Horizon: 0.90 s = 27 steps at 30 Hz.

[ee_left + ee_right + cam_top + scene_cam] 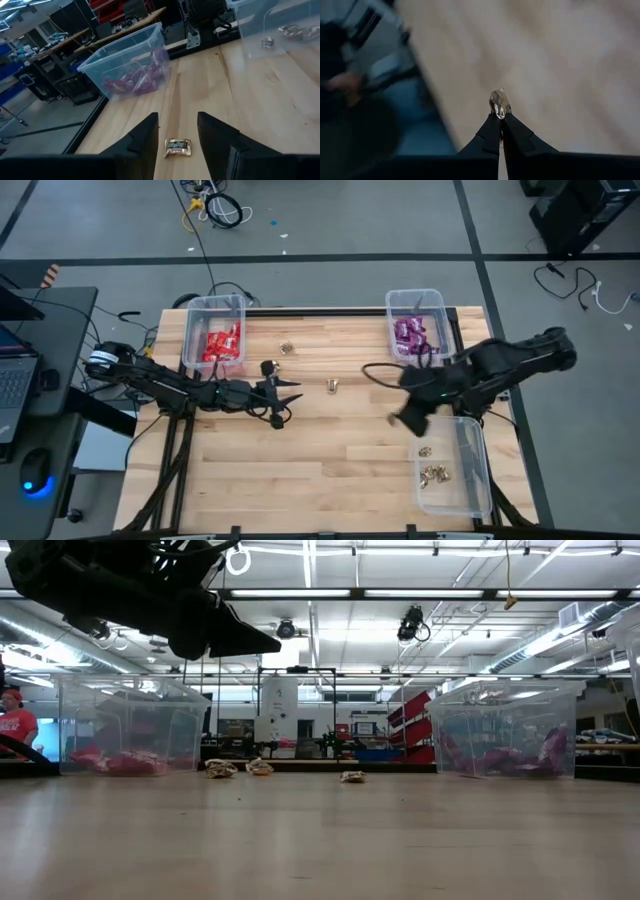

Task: Sort candy
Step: Put the yellow candy into the bottom right transparent bin

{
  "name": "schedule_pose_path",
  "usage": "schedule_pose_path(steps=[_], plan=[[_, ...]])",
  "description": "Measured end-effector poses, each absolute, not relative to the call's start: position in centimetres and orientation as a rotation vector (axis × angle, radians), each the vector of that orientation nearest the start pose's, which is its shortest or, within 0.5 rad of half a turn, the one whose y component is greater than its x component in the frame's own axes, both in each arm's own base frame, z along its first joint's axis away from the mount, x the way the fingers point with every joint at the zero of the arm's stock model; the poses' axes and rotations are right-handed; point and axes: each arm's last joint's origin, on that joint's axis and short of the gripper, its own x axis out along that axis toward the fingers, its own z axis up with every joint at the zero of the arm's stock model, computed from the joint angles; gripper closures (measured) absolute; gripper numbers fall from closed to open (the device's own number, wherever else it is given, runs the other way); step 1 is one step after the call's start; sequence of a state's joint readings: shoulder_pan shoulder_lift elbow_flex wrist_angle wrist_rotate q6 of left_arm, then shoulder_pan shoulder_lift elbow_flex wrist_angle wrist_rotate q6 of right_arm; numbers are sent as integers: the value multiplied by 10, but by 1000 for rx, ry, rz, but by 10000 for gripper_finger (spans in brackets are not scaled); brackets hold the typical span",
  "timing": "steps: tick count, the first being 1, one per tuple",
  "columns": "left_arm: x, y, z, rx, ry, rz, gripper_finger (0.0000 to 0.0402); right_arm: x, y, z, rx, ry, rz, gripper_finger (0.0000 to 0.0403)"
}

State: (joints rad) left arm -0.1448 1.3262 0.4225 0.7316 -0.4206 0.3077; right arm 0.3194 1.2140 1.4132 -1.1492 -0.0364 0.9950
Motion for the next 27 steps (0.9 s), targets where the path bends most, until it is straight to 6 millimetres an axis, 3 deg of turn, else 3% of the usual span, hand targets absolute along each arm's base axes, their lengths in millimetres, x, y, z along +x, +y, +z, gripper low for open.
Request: schedule_pose_path(steps=[5, 10, 14, 19, 27], plan=[[247, -24, 189, 351, 198, 249, 262, 164, 69, 393, 1081, 1180, -75, 398], [247, -24, 189, 349, 198, 249, 262, 126, 65, 395, 1284, 1338, -273, 398], [247, -24, 189, 349, 198, 248, 262, 102, 62, 390, 1322, 1451, -492, 398], [247, -24, 188, 352, 207, 244, 262, 102, 68, 379, 1233, 1388, -515, 398], [247, -24, 188, 354, 209, 244, 262, 108, 83, 342, 1104, 1516, -649, 398]])
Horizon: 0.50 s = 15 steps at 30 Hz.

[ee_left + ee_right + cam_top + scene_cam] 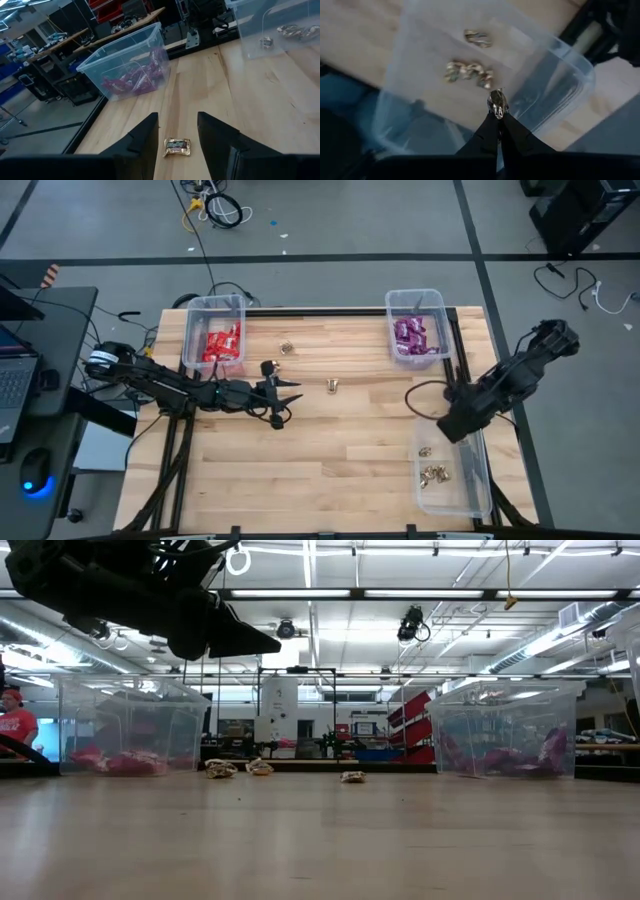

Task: Sort candy
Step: Put the yellow candy into the bottom right transparent bin

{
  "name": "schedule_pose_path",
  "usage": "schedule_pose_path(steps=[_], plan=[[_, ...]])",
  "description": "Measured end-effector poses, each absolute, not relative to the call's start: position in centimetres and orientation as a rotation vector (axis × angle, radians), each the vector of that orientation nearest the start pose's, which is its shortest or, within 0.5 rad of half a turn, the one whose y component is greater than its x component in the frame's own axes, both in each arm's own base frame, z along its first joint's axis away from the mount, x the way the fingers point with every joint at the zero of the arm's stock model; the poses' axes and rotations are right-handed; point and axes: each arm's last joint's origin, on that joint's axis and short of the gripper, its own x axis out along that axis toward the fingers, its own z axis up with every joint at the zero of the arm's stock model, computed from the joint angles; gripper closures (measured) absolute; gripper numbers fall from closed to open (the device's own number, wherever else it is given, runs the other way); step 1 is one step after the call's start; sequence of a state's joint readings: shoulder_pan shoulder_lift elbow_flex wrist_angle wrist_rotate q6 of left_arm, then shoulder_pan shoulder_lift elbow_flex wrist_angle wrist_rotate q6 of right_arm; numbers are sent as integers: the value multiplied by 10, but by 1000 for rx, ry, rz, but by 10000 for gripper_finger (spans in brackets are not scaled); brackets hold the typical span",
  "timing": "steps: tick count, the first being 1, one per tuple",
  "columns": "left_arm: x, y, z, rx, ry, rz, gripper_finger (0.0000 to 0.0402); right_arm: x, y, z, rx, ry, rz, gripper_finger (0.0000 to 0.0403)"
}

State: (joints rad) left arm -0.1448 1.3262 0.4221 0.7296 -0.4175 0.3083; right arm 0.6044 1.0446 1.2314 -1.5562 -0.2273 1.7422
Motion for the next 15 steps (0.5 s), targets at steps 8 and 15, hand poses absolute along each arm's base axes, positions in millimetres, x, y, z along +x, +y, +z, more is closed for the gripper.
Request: schedule_pose_path(steps=[8, 15], plan=[[247, -24, 187, 356, 213, 244, 262, 127, 95, 299, 1146, 1445, -689, 398], [246, -24, 187, 358, 220, 243, 262, 131, 104, 260, 1131, 1423, -650, 398]])
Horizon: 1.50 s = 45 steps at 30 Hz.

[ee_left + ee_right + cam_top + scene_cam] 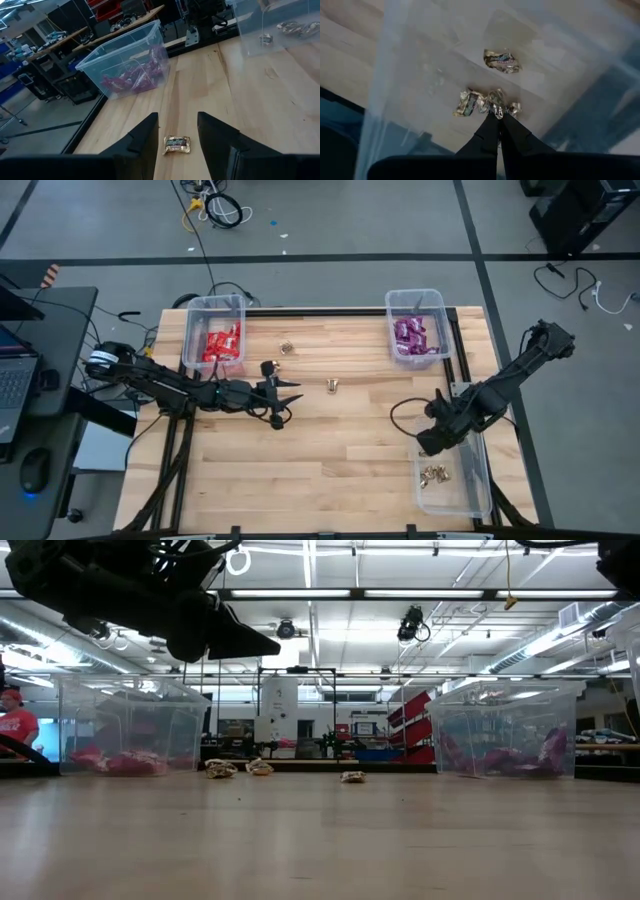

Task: Sort candy
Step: Put the yellow candy into the bottom right transparent bin

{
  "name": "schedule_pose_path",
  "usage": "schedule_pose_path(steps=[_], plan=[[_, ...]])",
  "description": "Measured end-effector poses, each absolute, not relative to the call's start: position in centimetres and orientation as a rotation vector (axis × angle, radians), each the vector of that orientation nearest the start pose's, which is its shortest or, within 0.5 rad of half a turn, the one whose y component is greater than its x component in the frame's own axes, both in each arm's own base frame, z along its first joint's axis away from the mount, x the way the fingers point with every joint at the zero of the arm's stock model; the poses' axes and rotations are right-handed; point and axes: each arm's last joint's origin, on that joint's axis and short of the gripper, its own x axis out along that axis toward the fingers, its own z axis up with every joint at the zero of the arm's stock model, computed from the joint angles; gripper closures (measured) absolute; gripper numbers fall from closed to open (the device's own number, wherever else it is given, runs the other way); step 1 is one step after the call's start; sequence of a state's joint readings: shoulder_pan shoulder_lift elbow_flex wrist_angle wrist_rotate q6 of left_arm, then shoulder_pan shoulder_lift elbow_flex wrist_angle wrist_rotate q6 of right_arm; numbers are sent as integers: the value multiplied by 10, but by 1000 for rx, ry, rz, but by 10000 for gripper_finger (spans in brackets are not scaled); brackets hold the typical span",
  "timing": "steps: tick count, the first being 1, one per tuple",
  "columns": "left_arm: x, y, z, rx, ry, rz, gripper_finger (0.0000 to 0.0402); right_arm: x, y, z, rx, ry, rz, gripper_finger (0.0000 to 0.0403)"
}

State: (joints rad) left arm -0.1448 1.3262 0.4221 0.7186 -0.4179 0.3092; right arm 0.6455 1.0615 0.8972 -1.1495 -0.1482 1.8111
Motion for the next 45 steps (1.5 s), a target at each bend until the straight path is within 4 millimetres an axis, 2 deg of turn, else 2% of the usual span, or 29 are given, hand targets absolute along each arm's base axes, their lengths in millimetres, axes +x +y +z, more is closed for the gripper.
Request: schedule_pose_path(steps=[4, 16, 28, 37, 45], plan=[[246, -24, 186, 359, 224, 243, 262, 129, 109, 249, 1117, 1397, -641, 398], [246, -24, 186, 360, 226, 245, 262, 112, 125, 234, 1057, 1298, -741, 398], [246, -24, 186, 360, 227, 245, 262, 117, 139, 214, 917, 1311, -842, 399], [246, -24, 186, 360, 227, 245, 262, 121, 142, 218, 932, 1269, -817, 398], [246, -24, 186, 360, 228, 245, 262, 121, 142, 218, 930, 1282, -817, 378]])
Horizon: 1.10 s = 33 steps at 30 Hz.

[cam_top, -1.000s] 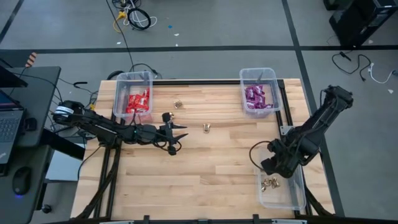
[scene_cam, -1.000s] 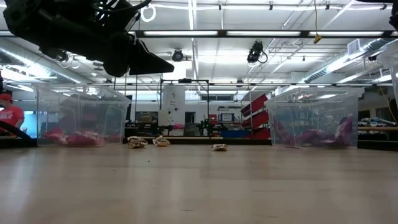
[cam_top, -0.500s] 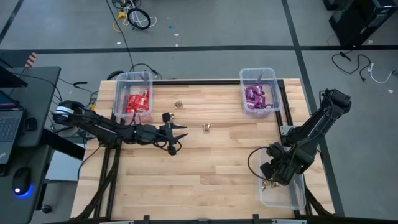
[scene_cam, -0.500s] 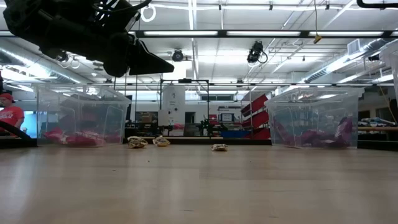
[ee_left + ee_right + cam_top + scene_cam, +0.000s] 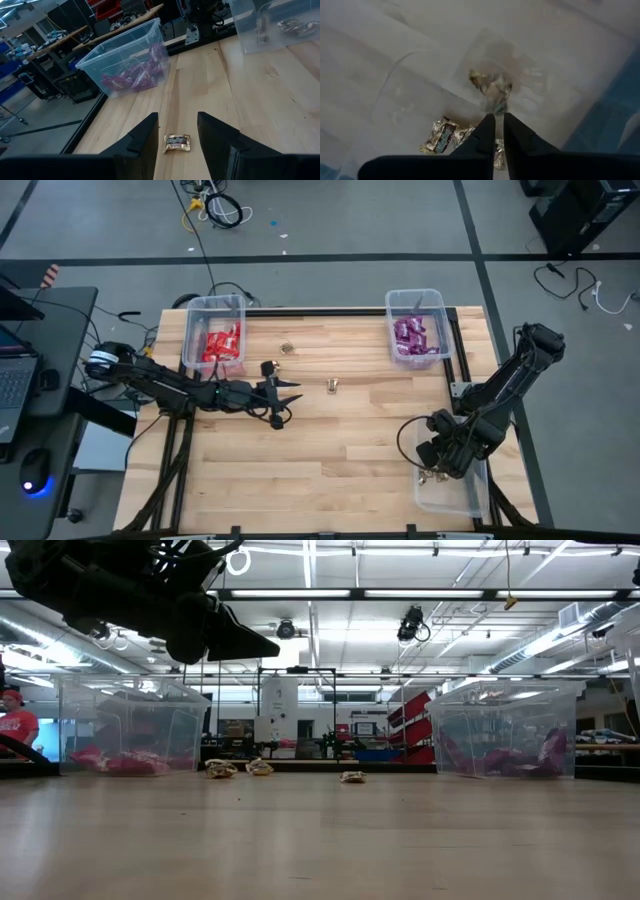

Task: Sort candy
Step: Put the yellow candy into the bottom right transparent bin

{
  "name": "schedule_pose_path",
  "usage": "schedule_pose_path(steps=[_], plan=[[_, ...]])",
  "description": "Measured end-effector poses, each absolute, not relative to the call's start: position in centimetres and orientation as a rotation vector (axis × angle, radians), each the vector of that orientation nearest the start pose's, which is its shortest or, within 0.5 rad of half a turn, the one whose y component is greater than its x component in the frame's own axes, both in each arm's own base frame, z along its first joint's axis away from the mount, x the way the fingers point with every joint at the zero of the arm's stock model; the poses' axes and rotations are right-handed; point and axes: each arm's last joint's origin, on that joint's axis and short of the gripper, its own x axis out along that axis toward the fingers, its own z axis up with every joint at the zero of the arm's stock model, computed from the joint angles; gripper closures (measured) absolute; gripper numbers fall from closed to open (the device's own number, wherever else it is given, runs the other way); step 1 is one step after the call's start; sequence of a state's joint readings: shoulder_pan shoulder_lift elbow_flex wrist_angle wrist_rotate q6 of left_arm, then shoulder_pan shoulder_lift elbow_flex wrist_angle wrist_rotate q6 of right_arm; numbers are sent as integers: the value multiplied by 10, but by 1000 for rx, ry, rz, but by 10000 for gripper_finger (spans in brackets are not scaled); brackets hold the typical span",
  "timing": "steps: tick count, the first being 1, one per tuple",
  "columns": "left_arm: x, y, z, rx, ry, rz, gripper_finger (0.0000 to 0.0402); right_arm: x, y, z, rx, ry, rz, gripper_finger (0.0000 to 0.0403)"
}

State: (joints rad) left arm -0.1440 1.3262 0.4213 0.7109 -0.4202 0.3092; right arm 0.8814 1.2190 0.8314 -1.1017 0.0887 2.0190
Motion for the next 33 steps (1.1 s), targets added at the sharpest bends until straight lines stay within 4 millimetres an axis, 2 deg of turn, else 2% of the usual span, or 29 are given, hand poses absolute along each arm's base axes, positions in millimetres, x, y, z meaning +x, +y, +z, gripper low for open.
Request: schedule_pose_path(steps=[13, 24, 29, 33], plan=[[246, -24, 186, 360, 228, 244, 262, 120, 144, 223, 958, 1367, -818, 365], [246, -25, 186, 358, 224, 211, 262, 129, 148, 277, 1045, 1313, -773, 364], [247, -28, 185, 347, 218, 93, 262, 140, 146, 303, 1029, 1125, -695, 364], [247, -29, 184, 344, 216, 67, 262, 152, 140, 324, 948, 931, -614, 364]])
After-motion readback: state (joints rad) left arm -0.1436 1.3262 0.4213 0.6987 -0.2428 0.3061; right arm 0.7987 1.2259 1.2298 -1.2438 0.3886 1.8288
